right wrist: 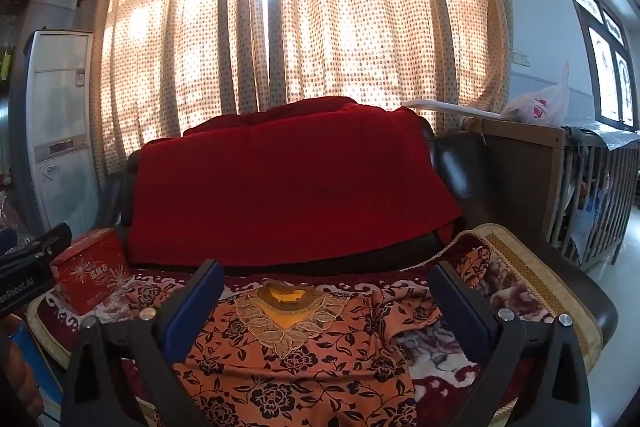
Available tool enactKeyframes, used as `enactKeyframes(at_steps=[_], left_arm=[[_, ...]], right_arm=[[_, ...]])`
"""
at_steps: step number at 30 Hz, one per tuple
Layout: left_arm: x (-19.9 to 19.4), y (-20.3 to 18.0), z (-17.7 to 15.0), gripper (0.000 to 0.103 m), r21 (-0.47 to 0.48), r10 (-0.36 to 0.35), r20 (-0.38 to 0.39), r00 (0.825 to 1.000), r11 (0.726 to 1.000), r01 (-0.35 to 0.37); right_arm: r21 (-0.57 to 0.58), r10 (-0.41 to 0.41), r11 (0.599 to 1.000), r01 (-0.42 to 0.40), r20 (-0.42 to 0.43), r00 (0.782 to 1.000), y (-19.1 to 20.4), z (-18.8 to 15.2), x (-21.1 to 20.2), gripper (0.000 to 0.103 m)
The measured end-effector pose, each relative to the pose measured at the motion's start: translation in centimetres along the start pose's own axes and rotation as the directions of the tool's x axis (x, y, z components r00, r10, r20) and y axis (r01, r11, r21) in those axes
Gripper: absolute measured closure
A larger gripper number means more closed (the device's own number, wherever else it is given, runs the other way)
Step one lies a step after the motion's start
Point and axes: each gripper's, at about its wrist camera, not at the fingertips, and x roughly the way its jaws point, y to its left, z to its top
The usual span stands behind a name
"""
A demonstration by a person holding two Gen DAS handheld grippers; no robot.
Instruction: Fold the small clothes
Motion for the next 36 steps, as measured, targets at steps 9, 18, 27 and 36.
enactKeyframes(at_steps=[9, 18, 27, 36], left_arm=[[-0.7, -1.6, -4.8, 0.0, 0.085, -0.023, -0.111, 0.994, 0.996, 0.032], [-0.4, -2.6, -9.0, 0.0, 0.117, -0.039, -0.231, 0.972, 0.991, 0.067], [-0.6, -2.6, -9.5, 0.0, 0.116, -0.052, -0.234, 0.971, 0.99, 0.081], [0.2, -2.6, -9.6, 0.0, 0.111, -0.046, -0.246, 0.968, 0.991, 0.076]], right_arm=[[-0.04, 0.005, 0.999, -0.008, -0.072, 0.997, 0.0, -3.1, -1.1, 0.0], [-0.062, -0.009, 0.998, -0.005, -0.218, 0.976, -0.9, -7.8, -2.1, 0.0], [-0.057, -0.033, 0.998, 0.019, -0.268, 0.963, -1.7, -8.1, -2.8, 0.0], [-0.096, -0.058, 0.995, 0.035, -0.246, 0.967, -1.6, -8.0, -2.0, 0.0]])
